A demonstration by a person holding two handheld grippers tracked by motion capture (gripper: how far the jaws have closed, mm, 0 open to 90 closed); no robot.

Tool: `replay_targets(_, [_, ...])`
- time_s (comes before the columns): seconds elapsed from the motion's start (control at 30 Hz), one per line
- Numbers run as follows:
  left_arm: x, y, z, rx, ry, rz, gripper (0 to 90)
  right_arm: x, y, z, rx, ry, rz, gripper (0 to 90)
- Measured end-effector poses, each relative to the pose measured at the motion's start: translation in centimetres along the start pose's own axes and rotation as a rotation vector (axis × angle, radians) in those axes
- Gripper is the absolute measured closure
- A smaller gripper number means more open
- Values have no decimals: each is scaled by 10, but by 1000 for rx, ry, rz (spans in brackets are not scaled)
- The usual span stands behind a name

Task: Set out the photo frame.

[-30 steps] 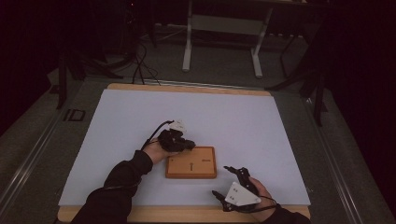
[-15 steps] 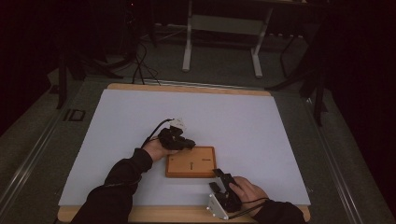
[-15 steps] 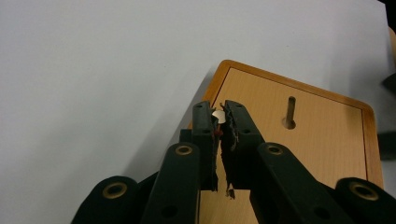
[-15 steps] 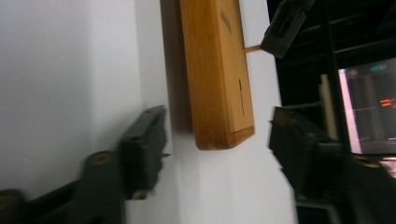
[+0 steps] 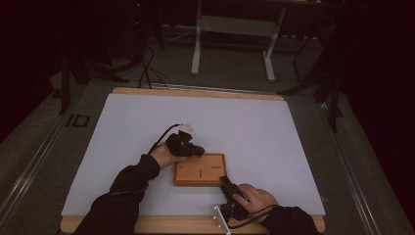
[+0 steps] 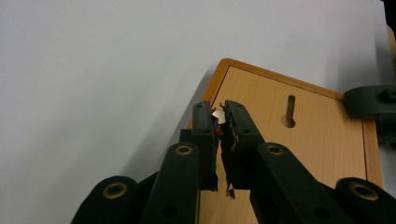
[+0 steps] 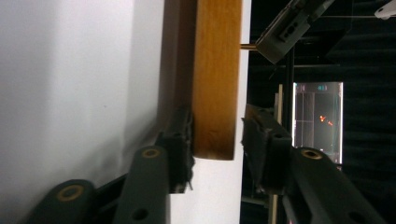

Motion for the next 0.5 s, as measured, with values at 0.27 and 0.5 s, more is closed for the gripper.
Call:
replay_targets(0.27, [1,1,0,-10,5,-17,845,-3,0,0,9,-3,15,684])
replay_targets(0.5, [1,2,3,27,23,-7,808,1,-1,2,32,22,-1,685])
Point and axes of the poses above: each handheld gripper's, and its own axes: z roughly backward along the jaws, y roughly out of its top, x roughly to its right, the point moved 5 cm from there along -z, roughly forward along the jaws, and after that the axes turned 7 degrees about y, right-handed, at the moved point
